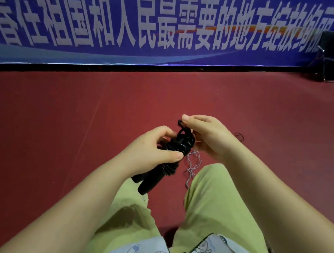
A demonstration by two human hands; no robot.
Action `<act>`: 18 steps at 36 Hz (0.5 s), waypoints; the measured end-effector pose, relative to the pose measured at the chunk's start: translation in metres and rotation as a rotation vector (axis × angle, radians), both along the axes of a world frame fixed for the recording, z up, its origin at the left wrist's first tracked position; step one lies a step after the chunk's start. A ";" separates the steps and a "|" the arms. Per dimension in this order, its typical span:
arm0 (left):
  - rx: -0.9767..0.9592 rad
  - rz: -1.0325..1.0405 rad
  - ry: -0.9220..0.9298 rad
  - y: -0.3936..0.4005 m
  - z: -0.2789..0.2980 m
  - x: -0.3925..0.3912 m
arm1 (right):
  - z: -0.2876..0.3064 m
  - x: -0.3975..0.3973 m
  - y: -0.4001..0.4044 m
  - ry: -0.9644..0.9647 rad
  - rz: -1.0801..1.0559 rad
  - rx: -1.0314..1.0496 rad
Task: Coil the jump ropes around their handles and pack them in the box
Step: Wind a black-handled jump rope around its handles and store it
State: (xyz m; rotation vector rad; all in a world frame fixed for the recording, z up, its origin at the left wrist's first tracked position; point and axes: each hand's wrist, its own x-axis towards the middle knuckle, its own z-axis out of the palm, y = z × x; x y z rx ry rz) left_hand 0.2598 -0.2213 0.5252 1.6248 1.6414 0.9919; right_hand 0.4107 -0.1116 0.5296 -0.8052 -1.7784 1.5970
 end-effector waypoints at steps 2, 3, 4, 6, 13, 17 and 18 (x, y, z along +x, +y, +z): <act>0.026 0.016 -0.038 0.009 -0.005 0.004 | -0.006 0.002 0.003 -0.005 0.001 0.000; 0.029 0.020 -0.050 0.014 -0.006 0.006 | -0.010 0.003 0.005 0.000 -0.010 0.000; 0.034 0.025 -0.061 0.020 -0.008 0.008 | -0.014 0.004 0.008 0.005 -0.026 -0.001; 0.047 0.050 -0.084 0.033 -0.011 0.011 | -0.022 0.008 0.014 0.020 -0.059 -0.016; 0.077 0.120 -0.253 0.106 -0.029 0.042 | -0.052 0.055 0.051 0.171 -0.322 -0.241; -0.019 0.056 -0.341 0.175 -0.056 0.089 | -0.079 0.097 0.077 0.158 -0.444 -0.331; -0.064 0.023 -0.350 0.194 -0.066 0.109 | -0.089 0.110 0.086 0.169 -0.491 -0.371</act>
